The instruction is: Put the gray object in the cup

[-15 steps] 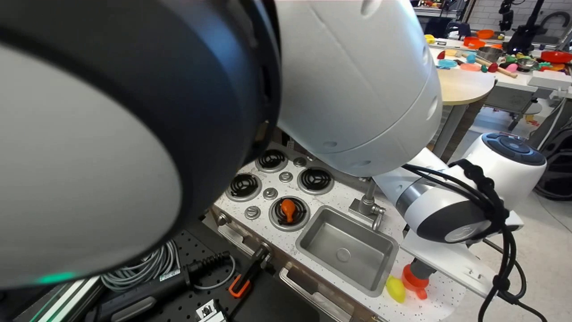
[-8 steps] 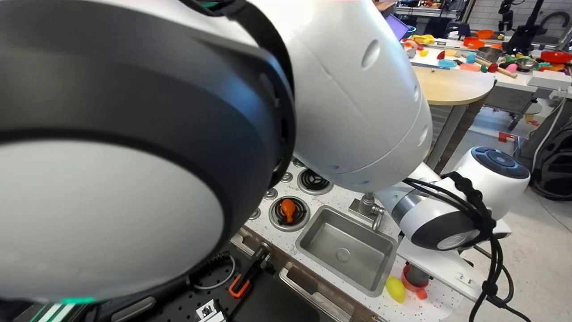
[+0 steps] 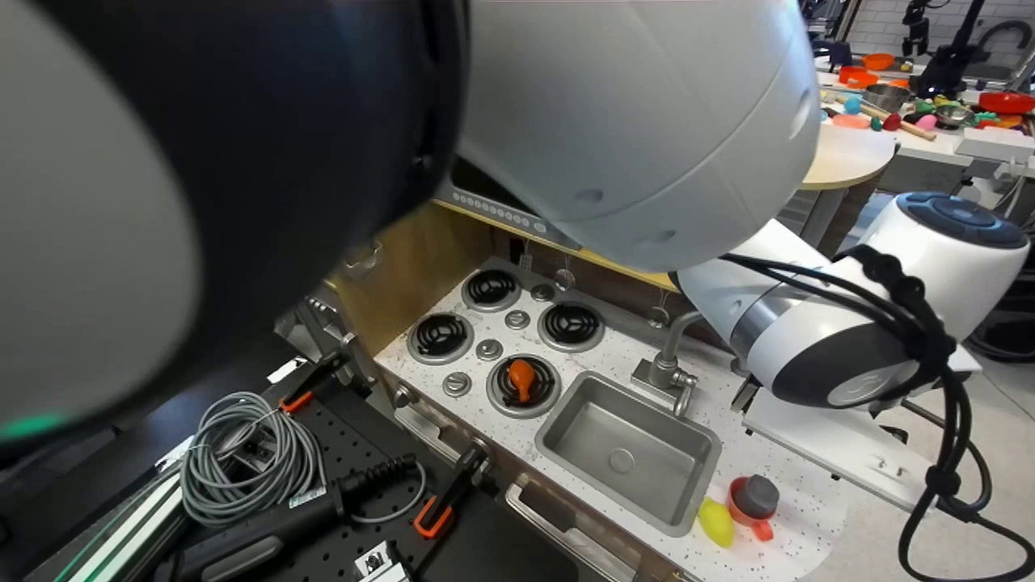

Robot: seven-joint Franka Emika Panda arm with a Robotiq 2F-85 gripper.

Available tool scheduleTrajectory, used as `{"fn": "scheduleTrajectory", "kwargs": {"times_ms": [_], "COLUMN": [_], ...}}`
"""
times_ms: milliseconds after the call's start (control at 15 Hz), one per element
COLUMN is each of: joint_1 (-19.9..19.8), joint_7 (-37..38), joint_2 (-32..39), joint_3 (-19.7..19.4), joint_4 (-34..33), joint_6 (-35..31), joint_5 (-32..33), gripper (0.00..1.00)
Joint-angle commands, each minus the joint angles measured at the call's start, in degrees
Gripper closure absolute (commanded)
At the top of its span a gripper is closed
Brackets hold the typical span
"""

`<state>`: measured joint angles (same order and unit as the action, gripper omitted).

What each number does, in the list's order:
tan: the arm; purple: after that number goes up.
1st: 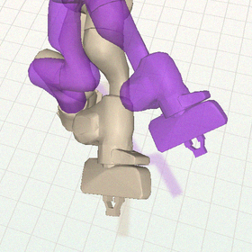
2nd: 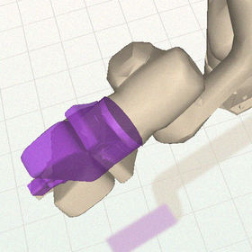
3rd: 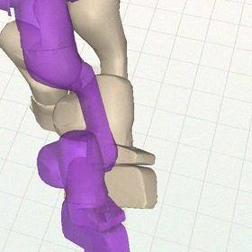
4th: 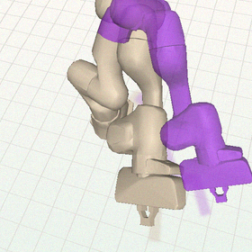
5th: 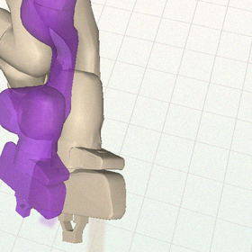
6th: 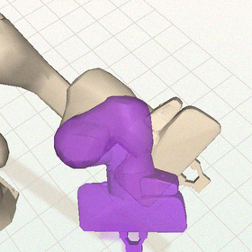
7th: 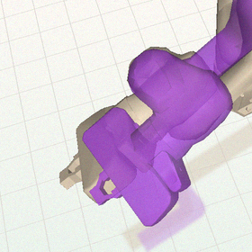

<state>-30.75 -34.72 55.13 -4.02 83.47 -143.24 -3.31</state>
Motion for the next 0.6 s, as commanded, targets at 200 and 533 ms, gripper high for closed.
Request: {"fn": "scheduleTrajectory", "kwargs": {"times_ms": [200, 533], "joint_1": [-2.13, -0.53], "joint_7": [-3.9, -5.57], "joint_2": [-19.03, -21.78], "joint_3": [1.54, 0.17], "joint_4": [20.8, 23.43], "joint_6": [-1.55, 0.4], "joint_5": [-0.51, -1.7], "gripper": [0.0, 0.0]}}
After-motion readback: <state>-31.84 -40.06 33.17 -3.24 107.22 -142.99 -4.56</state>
